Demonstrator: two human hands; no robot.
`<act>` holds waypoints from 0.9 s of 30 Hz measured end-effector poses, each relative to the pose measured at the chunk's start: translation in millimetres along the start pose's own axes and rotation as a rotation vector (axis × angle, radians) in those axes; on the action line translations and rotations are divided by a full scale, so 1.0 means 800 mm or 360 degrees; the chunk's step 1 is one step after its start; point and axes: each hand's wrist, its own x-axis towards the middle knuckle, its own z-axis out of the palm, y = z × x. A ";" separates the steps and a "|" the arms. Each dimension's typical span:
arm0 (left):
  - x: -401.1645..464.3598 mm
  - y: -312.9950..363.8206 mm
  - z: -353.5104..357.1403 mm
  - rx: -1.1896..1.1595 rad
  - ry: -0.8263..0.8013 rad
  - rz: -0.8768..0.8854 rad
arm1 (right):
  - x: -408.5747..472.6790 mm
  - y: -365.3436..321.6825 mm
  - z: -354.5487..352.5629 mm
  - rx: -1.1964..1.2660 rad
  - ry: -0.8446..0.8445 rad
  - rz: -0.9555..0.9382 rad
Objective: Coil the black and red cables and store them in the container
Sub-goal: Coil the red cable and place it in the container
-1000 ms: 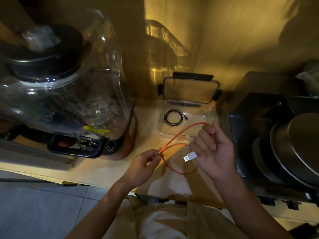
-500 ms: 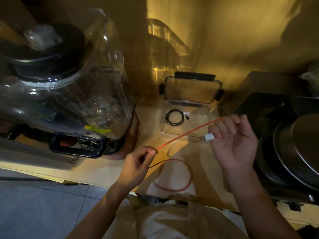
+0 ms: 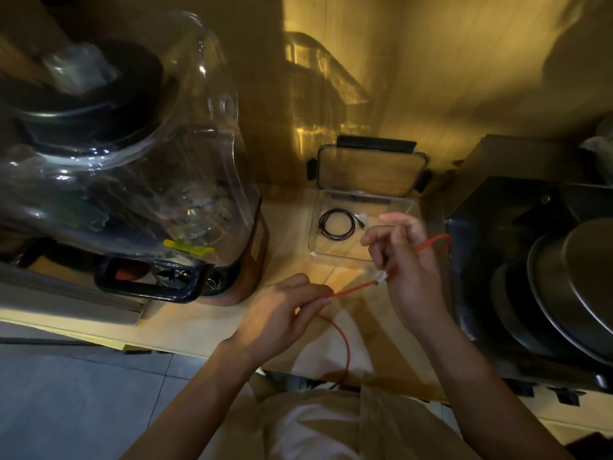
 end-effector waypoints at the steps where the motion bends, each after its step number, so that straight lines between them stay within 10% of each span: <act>1: 0.001 0.003 -0.002 0.0026 -0.0028 0.0028 | 0.000 0.003 0.000 -0.0027 0.0010 0.0001; 13: 0.004 0.019 -0.024 0.0230 -0.0134 0.0132 | -0.008 0.008 -0.017 -0.0265 -0.0048 0.0207; 27: 0.038 0.030 -0.061 0.0402 -0.0224 0.0300 | -0.035 0.033 0.000 -0.1031 -0.1129 0.0353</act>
